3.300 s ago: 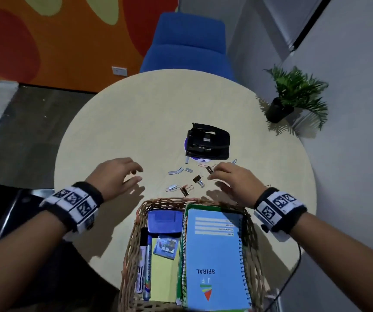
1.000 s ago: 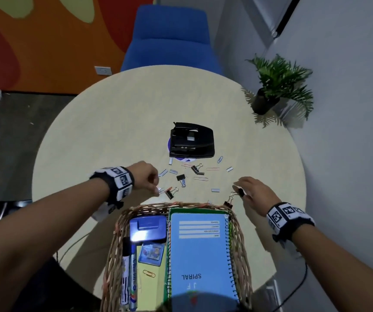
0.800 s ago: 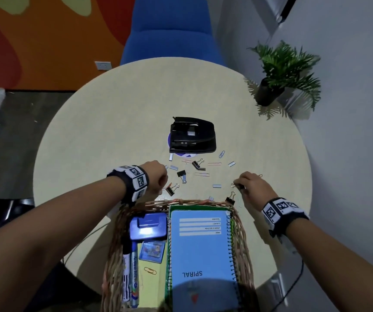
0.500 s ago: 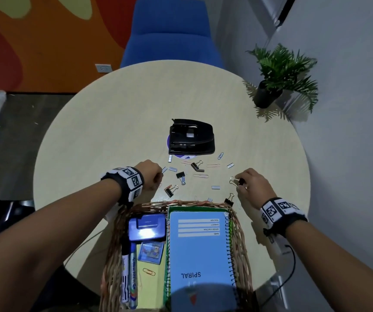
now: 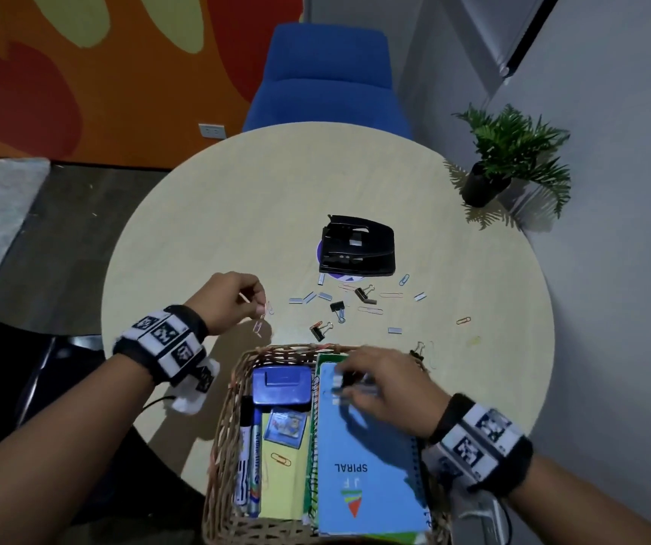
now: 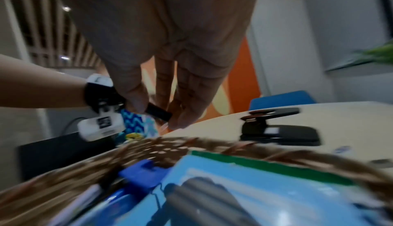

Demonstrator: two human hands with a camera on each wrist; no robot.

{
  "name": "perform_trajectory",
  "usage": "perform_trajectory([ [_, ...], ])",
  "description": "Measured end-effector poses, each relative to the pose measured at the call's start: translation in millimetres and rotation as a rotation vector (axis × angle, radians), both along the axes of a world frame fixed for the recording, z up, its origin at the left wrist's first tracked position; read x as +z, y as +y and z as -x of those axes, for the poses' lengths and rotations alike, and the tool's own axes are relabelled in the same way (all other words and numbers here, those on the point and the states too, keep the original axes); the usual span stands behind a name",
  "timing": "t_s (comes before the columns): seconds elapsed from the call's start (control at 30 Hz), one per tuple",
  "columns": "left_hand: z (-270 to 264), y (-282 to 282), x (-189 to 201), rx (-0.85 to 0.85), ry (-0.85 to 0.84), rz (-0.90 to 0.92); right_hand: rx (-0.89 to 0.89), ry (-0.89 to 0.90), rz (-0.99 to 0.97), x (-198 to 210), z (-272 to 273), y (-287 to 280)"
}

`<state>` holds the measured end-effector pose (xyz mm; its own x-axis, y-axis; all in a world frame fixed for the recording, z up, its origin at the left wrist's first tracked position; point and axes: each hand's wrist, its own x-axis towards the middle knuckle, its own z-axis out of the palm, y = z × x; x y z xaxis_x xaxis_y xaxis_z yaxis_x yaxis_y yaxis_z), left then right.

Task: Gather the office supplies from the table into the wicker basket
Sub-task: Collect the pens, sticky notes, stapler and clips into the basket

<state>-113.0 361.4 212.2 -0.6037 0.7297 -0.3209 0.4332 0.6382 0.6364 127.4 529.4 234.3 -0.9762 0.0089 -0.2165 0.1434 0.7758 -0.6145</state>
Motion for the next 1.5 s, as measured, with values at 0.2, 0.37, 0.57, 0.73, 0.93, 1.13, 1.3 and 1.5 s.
perform_trajectory([
  [0.2, -38, -47, 3, 0.076, -0.077, -0.152, 0.388, -0.118, -0.089, -9, -7, -72],
  [0.37, -61, -53, -5, 0.244, -0.075, -0.267, 0.515, -0.111, -0.164, -26, -9, -94],
  [0.57, -62, -35, -3, 0.478, -0.059, -0.414, 0.529, -0.108, -0.146, -25, -17, -100],
  [0.73, -71, -32, 3, 0.547, -0.108, -0.435, 0.531, -0.082, -0.165, -29, -25, -103],
  [0.93, -78, -38, 5, 0.606, -0.113, -0.436, 0.492, -0.079, -0.132, -31, -34, -99],
  [1.13, -98, -54, 18, 0.495, -0.122, -0.375, 0.364, -0.067, -0.127, -22, -55, -64],
  [1.3, -147, -80, 3, 0.134, -0.14, -0.085, 0.095, -0.086, -0.17, -15, -68, -6],
  [1.5, -170, -87, 1, -0.035, -0.046, 0.096, -0.342, -0.068, -0.245, -42, -62, 90],
])
